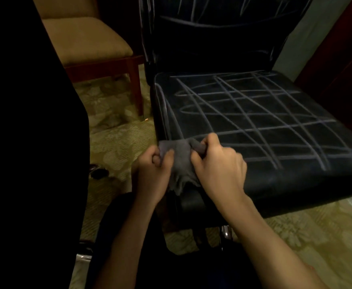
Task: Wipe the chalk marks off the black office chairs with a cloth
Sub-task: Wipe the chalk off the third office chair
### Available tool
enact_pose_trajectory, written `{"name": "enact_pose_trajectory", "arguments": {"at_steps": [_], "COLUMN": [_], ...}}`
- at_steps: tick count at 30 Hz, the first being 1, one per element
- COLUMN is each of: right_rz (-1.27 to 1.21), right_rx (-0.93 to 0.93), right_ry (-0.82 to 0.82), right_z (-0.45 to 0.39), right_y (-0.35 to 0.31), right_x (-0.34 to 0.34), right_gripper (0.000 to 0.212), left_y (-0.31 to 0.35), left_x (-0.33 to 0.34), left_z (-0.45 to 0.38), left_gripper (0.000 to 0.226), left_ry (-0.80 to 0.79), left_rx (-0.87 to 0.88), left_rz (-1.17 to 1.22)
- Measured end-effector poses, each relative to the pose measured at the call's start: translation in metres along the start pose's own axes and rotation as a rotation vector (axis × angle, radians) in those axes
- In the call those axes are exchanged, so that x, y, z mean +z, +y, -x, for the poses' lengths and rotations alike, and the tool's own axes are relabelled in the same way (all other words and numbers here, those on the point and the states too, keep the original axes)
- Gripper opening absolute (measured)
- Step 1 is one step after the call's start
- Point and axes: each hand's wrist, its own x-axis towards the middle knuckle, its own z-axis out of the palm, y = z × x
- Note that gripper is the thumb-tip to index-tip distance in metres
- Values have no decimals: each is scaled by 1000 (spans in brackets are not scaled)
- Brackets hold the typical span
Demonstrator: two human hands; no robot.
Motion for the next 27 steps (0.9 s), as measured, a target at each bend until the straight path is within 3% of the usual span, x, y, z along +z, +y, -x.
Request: {"name": "enact_pose_trajectory", "arguments": {"at_steps": [3, 10, 14, 19, 22, 25, 27], "right_rz": [-2, -27, 2, 18, 18, -10, -11], "right_rx": [-24, 72, 74, 118, 111, 138, 172], "right_ry": [-25, -95, -20, -12, -30, -80, -116], "right_z": [0, 59, 35, -13, -2, 20, 30], "right_y": [1, 28, 24, 5, 7, 17, 21], "right_x": [-1, -21, -18, -5, -12, -23, -28], "right_gripper": [24, 28, 25, 29, 27, 19, 19], "left_y": [-2, -11, -7, 3, -3, -7, -2], "left_x": [-1, -5, 3, 15, 8, -5, -5], "left_z": [6, 58, 20, -18, -8, 13, 27], "left_gripper": [22, 9, 41, 37, 28, 37, 36], "left_ry": [4, -262, -172, -38, -86, -193, -144], "left_rx": [-12, -75, 46, 41, 37, -17, 77], "left_rz": [-26, 205, -66, -123, -150, -167, -267]}}
